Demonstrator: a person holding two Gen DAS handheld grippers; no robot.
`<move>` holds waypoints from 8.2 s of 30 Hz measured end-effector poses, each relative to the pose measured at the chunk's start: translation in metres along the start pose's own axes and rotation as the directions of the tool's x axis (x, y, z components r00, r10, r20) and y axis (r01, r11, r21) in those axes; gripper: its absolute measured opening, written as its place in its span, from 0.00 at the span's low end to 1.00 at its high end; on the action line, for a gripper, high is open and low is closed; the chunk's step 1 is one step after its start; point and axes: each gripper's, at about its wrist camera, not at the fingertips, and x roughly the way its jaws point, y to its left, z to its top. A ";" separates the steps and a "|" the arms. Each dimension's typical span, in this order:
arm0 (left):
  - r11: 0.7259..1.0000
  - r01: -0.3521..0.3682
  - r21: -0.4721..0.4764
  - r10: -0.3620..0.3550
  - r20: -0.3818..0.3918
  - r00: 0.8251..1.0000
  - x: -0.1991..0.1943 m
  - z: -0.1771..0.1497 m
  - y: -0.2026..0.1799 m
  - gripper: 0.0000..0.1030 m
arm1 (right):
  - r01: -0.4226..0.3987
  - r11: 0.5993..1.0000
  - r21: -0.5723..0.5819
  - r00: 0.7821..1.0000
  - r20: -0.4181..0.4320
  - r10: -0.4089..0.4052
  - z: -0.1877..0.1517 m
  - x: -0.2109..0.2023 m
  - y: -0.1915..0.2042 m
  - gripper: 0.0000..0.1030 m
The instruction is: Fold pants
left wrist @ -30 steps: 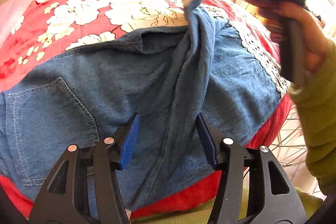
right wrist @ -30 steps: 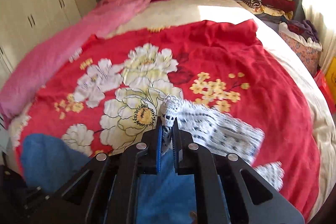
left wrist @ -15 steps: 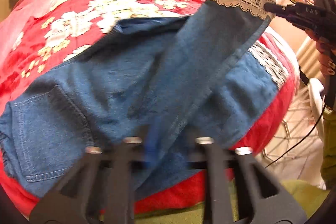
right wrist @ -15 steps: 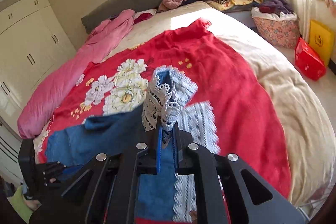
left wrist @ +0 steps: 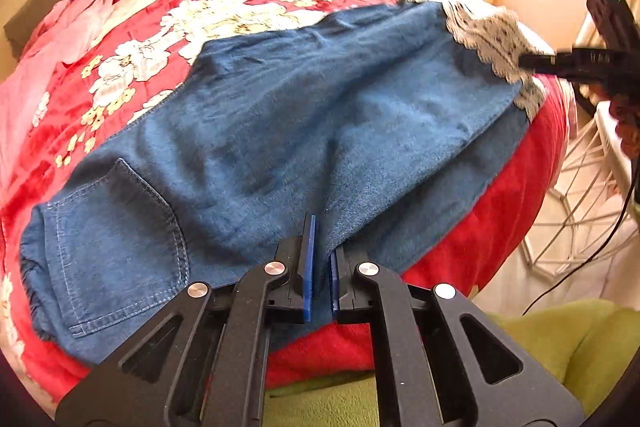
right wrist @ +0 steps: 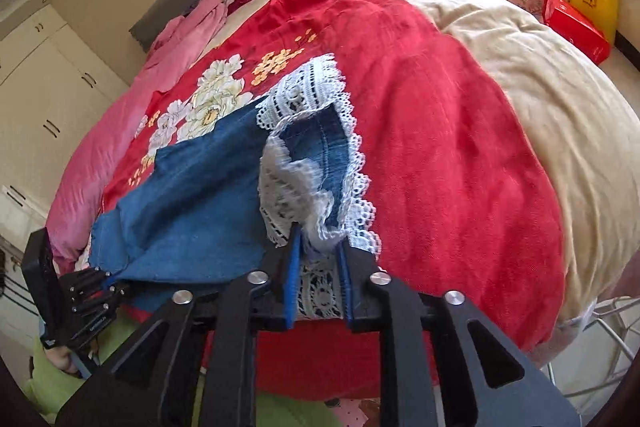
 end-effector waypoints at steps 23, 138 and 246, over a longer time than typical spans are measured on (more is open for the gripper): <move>0.988 -0.030 -0.152 0.042 0.074 0.996 -0.062 -0.032 0.040 0.41 | 0.100 0.979 -0.177 0.992 0.090 -0.085 -0.003 -0.044 0.025 0.32; 0.977 0.056 -0.206 -0.066 -0.044 0.997 0.104 0.124 0.102 0.70 | -0.020 0.962 -0.272 0.995 -0.102 -0.008 0.122 0.118 0.004 0.39; 0.961 -0.165 -0.220 0.205 0.171 0.964 -0.064 0.052 0.042 0.91 | -0.020 0.879 -0.477 0.991 0.110 0.083 -0.016 -0.021 0.098 0.89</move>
